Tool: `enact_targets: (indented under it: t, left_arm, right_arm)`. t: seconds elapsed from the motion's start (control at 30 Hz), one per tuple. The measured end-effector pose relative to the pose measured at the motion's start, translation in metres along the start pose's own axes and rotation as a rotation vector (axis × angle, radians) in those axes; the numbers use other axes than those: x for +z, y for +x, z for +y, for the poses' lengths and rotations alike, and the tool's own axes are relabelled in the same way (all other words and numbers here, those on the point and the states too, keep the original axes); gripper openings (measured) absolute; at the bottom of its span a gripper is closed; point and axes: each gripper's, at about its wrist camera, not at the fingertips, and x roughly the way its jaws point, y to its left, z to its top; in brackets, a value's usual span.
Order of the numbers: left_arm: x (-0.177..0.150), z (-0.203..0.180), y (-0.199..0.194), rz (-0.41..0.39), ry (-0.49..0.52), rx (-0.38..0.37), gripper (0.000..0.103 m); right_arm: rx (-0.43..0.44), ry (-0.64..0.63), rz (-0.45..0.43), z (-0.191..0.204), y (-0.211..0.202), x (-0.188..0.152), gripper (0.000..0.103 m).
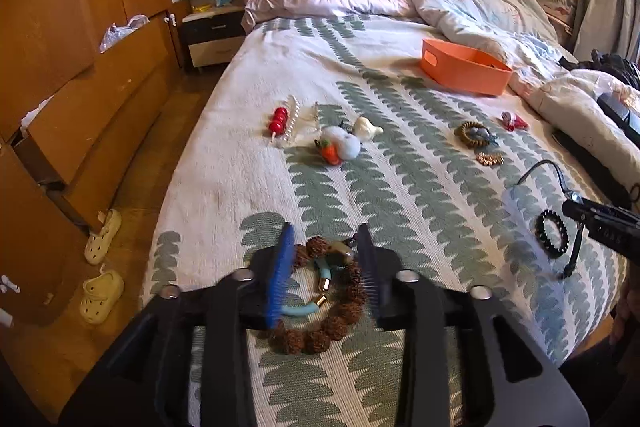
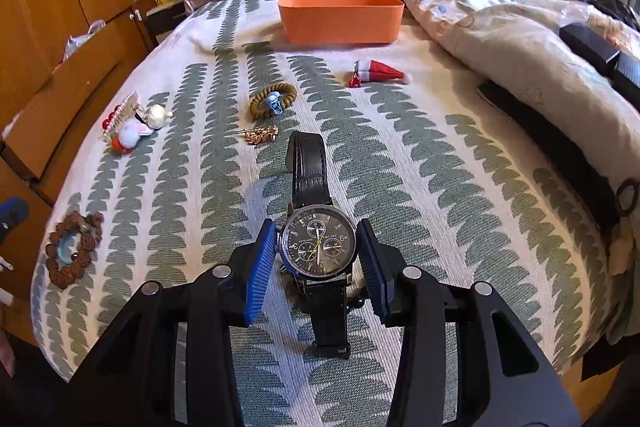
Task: Organize jewelry
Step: 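Lay the brown bracelet by the blue bangle while right tool sets the watch on the black bracelet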
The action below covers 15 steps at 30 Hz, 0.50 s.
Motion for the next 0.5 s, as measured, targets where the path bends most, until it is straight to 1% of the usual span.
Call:
enact_targets:
  t: [0.07, 0.1, 0.17, 0.2, 0.23, 0.3, 0.37, 0.4, 0.47, 0.5]
  left_arm:
    - [0.001, 0.002, 0.0, -0.006, -0.003, 0.005, 0.044]
    - [0.002, 0.003, 0.001, -0.005, -0.006, 0.01, 0.045]
    - [0.004, 0.008, 0.003, 0.002, -0.024, 0.004, 0.048]
    - [0.004, 0.009, 0.003, 0.002, -0.03, 0.003, 0.051]
    - [0.005, 0.012, 0.004, -0.004, -0.036, 0.009, 0.054]
    - [0.007, 0.017, 0.005, -0.007, -0.047, 0.02, 0.055]
    - [0.011, 0.023, 0.008, 0.0, -0.065, 0.011, 0.055]
    - [0.012, 0.025, 0.009, 0.001, -0.074, 0.014, 0.056]
    - [0.017, 0.031, 0.011, 0.0, -0.09, 0.011, 0.061]
    - [0.019, 0.034, 0.013, 0.0, -0.097, 0.017, 0.069]
  right_arm:
    - [-0.042, -0.023, -0.006, 0.003, 0.001, 0.0, 0.045]
    - [-0.048, -0.026, -0.01, 0.003, 0.001, 0.001, 0.048]
    - [-0.045, -0.017, -0.024, 0.001, -0.001, 0.002, 0.059]
    - [-0.046, -0.011, -0.033, -0.001, -0.003, 0.003, 0.069]
    - [-0.052, -0.004, -0.051, -0.003, -0.006, 0.004, 0.074]
    - [-0.056, 0.004, -0.088, -0.007, -0.013, 0.007, 0.076]
    - [-0.053, 0.022, -0.107, -0.011, -0.016, 0.01, 0.076]
    - [-0.038, 0.039, -0.112, -0.014, -0.016, 0.011, 0.076]
    - [-0.007, 0.058, -0.122, -0.018, -0.015, 0.014, 0.076]
    - [-0.005, 0.067, -0.127, -0.019, -0.013, 0.017, 0.076]
